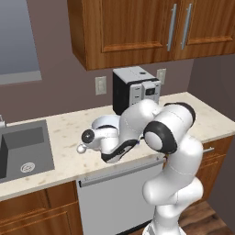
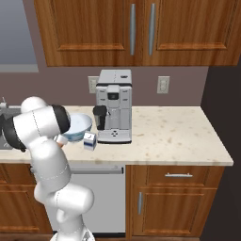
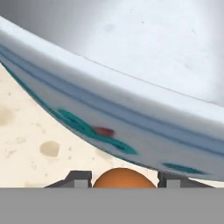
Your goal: Gather the eggs and milk located in the vicinity of the sink area and place them right next to the bowl.
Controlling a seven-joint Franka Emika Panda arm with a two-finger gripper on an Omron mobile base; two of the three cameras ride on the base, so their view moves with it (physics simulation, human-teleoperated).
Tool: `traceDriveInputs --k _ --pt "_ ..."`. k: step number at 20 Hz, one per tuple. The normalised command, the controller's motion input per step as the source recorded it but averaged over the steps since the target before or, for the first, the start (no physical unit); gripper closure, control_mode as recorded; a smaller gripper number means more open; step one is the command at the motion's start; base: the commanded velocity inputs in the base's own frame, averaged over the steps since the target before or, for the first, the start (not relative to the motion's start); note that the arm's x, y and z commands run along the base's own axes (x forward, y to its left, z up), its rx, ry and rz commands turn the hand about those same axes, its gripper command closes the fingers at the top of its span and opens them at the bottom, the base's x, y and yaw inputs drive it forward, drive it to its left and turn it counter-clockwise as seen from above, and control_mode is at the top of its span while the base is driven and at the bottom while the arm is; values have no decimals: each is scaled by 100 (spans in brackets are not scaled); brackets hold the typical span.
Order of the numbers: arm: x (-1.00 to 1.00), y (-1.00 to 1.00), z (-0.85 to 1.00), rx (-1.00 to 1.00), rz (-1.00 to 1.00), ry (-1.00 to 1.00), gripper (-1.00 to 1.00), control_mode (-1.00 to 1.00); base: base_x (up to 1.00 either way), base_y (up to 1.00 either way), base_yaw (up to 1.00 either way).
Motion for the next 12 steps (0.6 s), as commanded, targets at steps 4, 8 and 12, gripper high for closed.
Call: traceDriveInputs --k 4,8,12 --pt "11 0 -14 0 -1 0 100 -100 0 0 0" --pt "2 0 -9 0 -1 0 -100 -100 0 0 0" --pt "-2 0 -4 0 0 -3 -100 -100 0 0 0"
